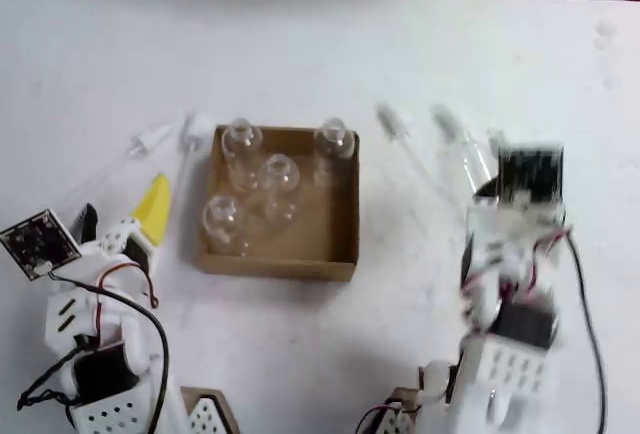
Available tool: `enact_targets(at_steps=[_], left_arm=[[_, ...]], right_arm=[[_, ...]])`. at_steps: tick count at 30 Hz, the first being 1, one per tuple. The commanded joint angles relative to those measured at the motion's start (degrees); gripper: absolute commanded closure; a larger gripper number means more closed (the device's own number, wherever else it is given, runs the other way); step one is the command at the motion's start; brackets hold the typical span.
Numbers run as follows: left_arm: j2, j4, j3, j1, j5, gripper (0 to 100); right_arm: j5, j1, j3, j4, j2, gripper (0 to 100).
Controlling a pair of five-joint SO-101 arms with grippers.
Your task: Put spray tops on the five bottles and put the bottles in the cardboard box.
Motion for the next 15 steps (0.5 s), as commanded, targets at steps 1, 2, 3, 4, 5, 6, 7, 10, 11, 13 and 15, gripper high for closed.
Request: enact_targets(at_steps=[1, 2, 3, 4, 5, 6, 7, 10, 11, 13, 15], left_arm=[[-0.5, -1.7, -0.4, 0.6, -0.4, 63], [-0.5, -1.7, -0.4, 0.6, -0.4, 63], [-0.5, -1.7, -0.4, 0.6, -0.4, 63], [-0.5, -1.7, -0.4, 0.6, -0.4, 63], [-0.5, -1.7, -0.4, 0.6, -0.4, 63], [-0.5, -1.7, -0.4, 0.6, -0.4, 63], [-0.5, -1.7, -0.4, 0.6, -0.4, 63], [-0.5, -1.7, -0.4, 0.6, -0.4, 63], [-0.5, -1.7, -0.4, 0.6, -0.4, 63], [-0.5, -1.7, -0.4, 0.6, -0.4, 63], [-0.5, -1.7, -0.4, 0.6, -0.4, 63]], right_arm=[[2.8, -0.3, -23.3, 6.6, 27.2, 84.3], [3.6, -0.3, -27.5, 8.3, 32.7, 84.3], [4.0, -0.3, -31.9, 10.0, 37.8, 84.3], [4.0, -0.3, -36.4, 11.6, 42.9, 84.3], [4.1, -0.3, -41.1, 13.5, 47.7, 84.3], [4.1, -0.3, -45.8, 15.7, 52.4, 84.3], [4.1, -0.2, -50.7, 18.2, 57.0, 84.2], [4.2, -0.3, -65.8, 26.2, 70.1, 84.0], [4.2, -0.3, -70.9, 28.5, 74.3, 84.0], [4.2, -0.2, -80.9, 32.2, 82.5, 84.0], [4.2, -0.2, -90.5, 35.2, 90.5, 84.0]])
